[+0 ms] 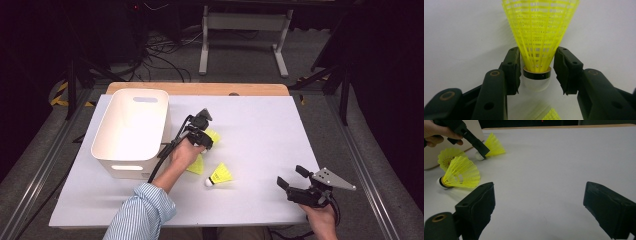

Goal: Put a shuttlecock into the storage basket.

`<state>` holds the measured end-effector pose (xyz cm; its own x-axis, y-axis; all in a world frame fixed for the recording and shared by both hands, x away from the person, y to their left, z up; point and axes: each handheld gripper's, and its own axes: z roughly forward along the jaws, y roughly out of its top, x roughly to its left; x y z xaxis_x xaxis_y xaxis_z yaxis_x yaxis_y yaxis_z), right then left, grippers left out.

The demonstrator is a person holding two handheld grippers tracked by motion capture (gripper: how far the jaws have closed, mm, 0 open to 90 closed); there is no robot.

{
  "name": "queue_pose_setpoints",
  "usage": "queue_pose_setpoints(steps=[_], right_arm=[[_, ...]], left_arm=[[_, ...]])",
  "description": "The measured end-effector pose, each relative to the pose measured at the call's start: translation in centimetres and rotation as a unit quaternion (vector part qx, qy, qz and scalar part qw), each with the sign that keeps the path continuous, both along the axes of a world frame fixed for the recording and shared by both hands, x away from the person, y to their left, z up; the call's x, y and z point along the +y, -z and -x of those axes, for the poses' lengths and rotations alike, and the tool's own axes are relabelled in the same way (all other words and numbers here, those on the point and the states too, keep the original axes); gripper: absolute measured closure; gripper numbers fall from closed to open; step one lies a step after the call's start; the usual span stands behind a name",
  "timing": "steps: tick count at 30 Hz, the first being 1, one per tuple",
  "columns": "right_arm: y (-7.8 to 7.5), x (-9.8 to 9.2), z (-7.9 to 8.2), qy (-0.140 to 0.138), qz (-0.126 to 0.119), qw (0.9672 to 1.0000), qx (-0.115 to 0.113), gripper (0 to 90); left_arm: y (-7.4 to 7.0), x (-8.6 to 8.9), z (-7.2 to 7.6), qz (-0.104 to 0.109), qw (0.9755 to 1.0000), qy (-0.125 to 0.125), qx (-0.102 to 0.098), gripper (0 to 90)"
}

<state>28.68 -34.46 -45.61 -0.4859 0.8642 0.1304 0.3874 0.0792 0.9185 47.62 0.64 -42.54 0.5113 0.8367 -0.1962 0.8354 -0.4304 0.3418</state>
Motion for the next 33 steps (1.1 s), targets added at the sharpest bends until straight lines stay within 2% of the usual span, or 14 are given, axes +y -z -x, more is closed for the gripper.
queue_pose_setpoints(steps=[17,28,33], right_arm=[[0.0,0.1,0.0,-0.001,0.000,1.0000,-0.001,11.3],[0.0,0.2,0.0,-0.004,0.000,1.0000,-0.002,11.3],[0.0,0.2,0.0,-0.004,0.001,1.0000,-0.002,11.3]], left_arm=[[-1.4,0.2,0.5,-0.003,0.9998,0.007,-0.020,62.5],[-3.4,1.0,1.7,0.002,0.9993,0.011,-0.035,63.2],[-4.4,1.2,2.5,0.009,0.9983,0.022,-0.052,63.6]])
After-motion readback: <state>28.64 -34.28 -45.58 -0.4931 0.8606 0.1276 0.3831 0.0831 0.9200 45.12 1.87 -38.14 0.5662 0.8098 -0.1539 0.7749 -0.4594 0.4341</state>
